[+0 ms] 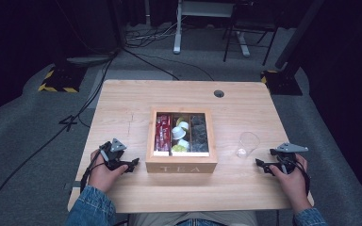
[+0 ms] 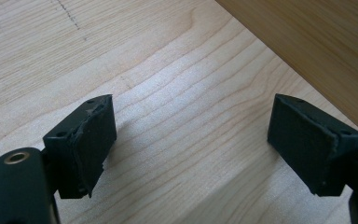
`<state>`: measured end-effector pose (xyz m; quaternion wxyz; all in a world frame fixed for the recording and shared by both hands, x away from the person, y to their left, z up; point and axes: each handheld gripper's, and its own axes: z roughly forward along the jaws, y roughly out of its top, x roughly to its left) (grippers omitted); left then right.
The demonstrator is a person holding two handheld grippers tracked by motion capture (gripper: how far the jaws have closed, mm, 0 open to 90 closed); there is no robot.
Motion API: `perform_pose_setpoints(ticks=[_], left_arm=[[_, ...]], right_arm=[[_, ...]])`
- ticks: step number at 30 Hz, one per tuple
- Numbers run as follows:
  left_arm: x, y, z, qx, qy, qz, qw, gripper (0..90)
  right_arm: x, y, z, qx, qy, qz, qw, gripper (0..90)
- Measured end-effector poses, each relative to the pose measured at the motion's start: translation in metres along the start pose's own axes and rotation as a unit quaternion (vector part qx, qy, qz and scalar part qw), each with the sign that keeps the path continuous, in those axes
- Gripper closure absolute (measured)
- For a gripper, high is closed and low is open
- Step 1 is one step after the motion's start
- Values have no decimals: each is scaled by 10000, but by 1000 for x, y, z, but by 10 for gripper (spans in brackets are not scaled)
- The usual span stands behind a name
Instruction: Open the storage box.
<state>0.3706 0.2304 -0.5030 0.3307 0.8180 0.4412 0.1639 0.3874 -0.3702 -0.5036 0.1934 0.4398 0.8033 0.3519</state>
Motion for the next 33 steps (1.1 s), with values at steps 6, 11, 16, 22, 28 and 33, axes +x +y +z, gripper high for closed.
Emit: perform_pose_setpoints(ticks=[6, 11, 16, 22, 28, 33], left_arm=[[-2, 3, -3, 61, 64, -90, 9999, 213], [-2, 6, -9, -39, -32, -120, 9999, 228], [-3, 11, -16, -66, -48, -107, 9999, 240], [-5, 15, -25, -127, -109, -103, 9998, 242], [-8, 17, -33, -201, -232, -130, 9994, 249], [-22, 23, -53, -300, -489, -13, 9984, 263]], right_arm=[[0, 0, 0, 0, 0, 0, 10000, 151], [0, 0, 0, 1, 0, 0, 10000, 151], [0, 0, 0, 1, 0, 1, 10000, 151], [0, 0, 0, 0, 0, 0, 10000, 152], [0, 0, 0, 1, -1, 0, 10000, 151], [0, 0, 0, 0, 0, -1, 10000, 152]])
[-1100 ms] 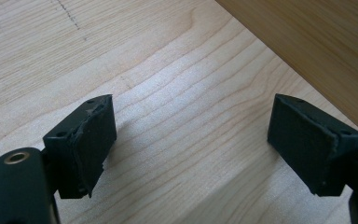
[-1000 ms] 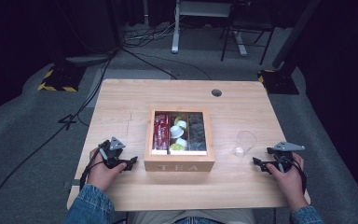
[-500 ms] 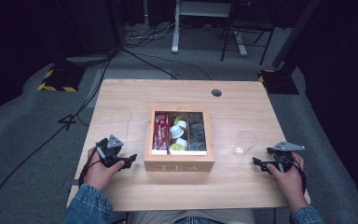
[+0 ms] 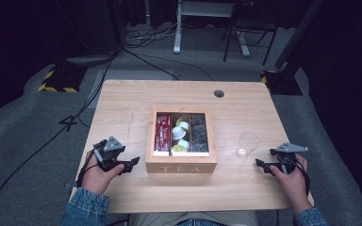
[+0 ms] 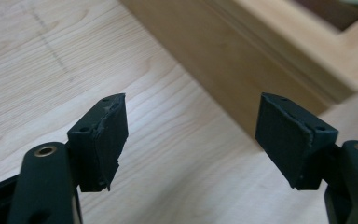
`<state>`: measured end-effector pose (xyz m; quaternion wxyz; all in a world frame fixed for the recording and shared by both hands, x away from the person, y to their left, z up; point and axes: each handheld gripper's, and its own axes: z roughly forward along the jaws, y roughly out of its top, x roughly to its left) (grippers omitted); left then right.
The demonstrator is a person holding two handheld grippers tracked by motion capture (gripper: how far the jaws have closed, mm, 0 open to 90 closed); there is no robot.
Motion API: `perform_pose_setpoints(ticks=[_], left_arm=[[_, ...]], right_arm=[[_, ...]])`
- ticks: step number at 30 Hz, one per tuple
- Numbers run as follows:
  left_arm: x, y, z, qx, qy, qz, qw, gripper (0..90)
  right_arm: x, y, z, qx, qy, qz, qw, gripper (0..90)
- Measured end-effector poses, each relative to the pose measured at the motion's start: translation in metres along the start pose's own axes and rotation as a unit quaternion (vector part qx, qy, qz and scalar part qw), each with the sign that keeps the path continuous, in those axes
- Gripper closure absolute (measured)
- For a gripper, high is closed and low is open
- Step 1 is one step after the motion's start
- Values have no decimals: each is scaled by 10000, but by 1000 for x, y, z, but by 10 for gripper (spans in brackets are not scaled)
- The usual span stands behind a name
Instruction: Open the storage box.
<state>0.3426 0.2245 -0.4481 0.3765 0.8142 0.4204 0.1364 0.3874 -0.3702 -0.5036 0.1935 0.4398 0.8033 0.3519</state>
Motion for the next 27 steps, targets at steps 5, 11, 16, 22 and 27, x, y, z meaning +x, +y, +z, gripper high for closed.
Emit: perform_pose_setpoints(ticks=[5, 11, 16, 22, 27], left_arm=[[-10, 3, -5, -38, -219, 123, 9997, 279], [-19, 2, -3, 21, -421, 270, 9987, 401], [-23, 1, -4, 97, -550, 410, 9976, 515], [-29, 2, -2, 159, -894, 521, 9945, 552], [-34, 4, 5, 139, -802, 639, 9946, 601]], right_arm=[[0, 0, 0, 0, 3, -2, 10000, 151], [0, 0, 0, 0, 2, -3, 10000, 152], [0, 0, 0, 0, 3, -3, 10000, 152], [0, -1, -1, -28, 46, -39, 10000, 186], [2, -1, -5, -97, 119, -99, 9998, 300]])
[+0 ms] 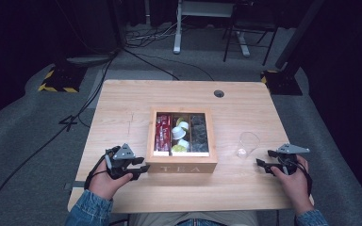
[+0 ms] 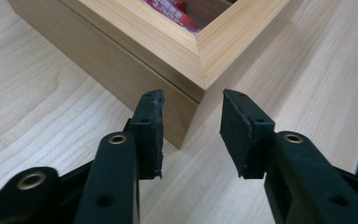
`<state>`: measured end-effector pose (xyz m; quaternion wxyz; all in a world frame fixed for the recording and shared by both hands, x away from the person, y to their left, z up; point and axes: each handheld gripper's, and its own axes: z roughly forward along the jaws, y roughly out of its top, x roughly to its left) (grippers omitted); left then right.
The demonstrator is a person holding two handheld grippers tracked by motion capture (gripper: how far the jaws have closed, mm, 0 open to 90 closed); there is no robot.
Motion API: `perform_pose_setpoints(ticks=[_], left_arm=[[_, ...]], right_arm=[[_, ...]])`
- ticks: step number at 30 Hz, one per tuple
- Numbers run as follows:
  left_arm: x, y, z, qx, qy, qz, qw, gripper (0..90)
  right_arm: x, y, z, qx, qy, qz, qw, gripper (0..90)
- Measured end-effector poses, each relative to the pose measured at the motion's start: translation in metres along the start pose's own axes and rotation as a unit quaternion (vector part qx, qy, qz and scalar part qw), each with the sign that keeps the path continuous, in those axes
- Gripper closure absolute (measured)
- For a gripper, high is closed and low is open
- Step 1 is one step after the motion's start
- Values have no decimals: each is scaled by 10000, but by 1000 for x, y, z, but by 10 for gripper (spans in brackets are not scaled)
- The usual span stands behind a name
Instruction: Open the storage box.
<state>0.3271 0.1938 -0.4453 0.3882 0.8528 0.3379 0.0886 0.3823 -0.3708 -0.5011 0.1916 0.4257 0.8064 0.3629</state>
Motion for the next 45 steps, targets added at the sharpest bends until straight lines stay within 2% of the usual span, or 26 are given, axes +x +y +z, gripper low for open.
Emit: perform_pose_setpoints(ticks=[4, 10, 13, 14, 17, 21, 24, 28, 34, 40, 45], left_arm=[[0, 0, 5, 59, 78, 62, 9999, 613], [-1, 5, 5, 227, 90, 174, 9995, 623], [-1, 7, 1, 110, 87, 185, 9997, 639], [-1, 8, 0, 87, 74, 236, 9997, 658], [-4, 10, 0, 146, 208, 397, 9989, 666], [-4, 11, -1, 124, 197, 357, 9991, 687], [-5, 12, -3, 58, 187, 346, 9992, 693], [-5, 14, -8, -55, 220, 352, 9991, 703], [-4, 17, -13, -205, 210, 340, 9990, 714], [-4, 19, -15, -312, 205, 319, 9988, 719], [-3, 21, -15, -374, 193, 340, 9985, 739]], right_arm=[[4, 4, -6, -129, -29, 42, 9999, 315], [16, 13, -20, -300, 92, -106, 9995, 366], [25, 19, -26, -428, 168, -217, 9987, 384], [28, 22, -28, -482, 192, -255, 9983, 390], [38, 29, -35, -631, 267, -388, 9969, 401], [54, 41, -43, -816, 436, -556, 9942, 405], [68, 50, -44, -816, 645, -714, 9920, 400], [89, 61, -40, -693, 981, -943, 9883, 367], [121, 78, -25, -549, 1384, -1278, 9806, 325], [141, 92, -7, -477, 1506, -1419, 9772, 356], [147, 99, 3, -519, 1331, -1548, 9776, 365]])
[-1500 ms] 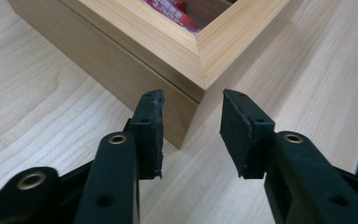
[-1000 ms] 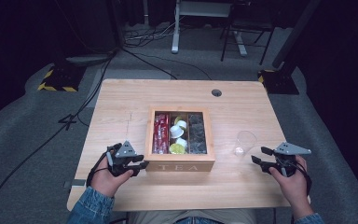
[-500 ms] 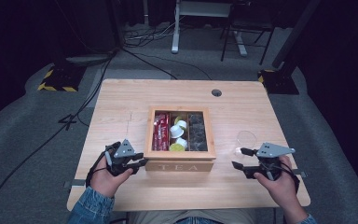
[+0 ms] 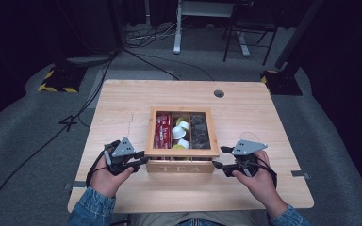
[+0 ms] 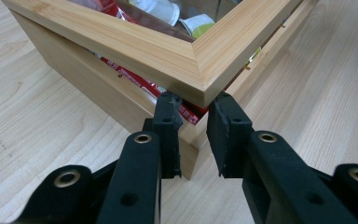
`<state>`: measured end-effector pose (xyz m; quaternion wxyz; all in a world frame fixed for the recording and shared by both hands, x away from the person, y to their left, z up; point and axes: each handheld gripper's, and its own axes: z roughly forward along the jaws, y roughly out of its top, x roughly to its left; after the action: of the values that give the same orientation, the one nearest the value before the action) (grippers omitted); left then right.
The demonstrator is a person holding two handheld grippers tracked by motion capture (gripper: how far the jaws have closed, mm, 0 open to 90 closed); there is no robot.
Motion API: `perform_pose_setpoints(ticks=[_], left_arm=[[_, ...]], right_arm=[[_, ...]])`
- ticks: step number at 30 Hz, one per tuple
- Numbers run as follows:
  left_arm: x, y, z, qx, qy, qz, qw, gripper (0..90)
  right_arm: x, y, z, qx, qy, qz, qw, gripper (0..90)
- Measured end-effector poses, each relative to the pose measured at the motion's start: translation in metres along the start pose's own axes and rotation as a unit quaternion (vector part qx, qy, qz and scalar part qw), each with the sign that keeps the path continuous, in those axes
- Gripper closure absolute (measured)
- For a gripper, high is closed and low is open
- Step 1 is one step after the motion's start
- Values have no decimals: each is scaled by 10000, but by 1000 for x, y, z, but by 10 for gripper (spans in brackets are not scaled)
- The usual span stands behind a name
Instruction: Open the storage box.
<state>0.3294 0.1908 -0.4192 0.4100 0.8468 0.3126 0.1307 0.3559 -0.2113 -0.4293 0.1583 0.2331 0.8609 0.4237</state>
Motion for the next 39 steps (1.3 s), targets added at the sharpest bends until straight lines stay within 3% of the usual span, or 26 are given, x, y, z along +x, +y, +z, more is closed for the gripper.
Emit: perform_pose_setpoints(ticks=[7, 13, 17, 23, 28, 39], left_arm=[[1, 3, 0, -99, 37, -2, 9999, 750], [2, 6, -1, -215, 86, 32, 9997, 747], [2, 8, -3, -291, 233, 24, 9993, 679], [5, 11, -6, -542, 461, -126, 9974, 491], [7, 15, -9, -692, 548, -144, 9960, 450], [20, 14, -9, -513, 685, -212, 9961, 381]], right_arm=[[-4, 13, 1, -135, -326, -221, 9991, 374], [-4, 19, -1, -193, -411, -336, 9984, 374], [-3, 23, -3, -203, -434, -472, 9977, 372], [-6, 32, -6, -219, -441, -612, 9969, 371], [-9, 41, -11, -293, -482, -703, 9959, 371], [-24, 71, -20, -529, -563, -813, 9937, 372]])
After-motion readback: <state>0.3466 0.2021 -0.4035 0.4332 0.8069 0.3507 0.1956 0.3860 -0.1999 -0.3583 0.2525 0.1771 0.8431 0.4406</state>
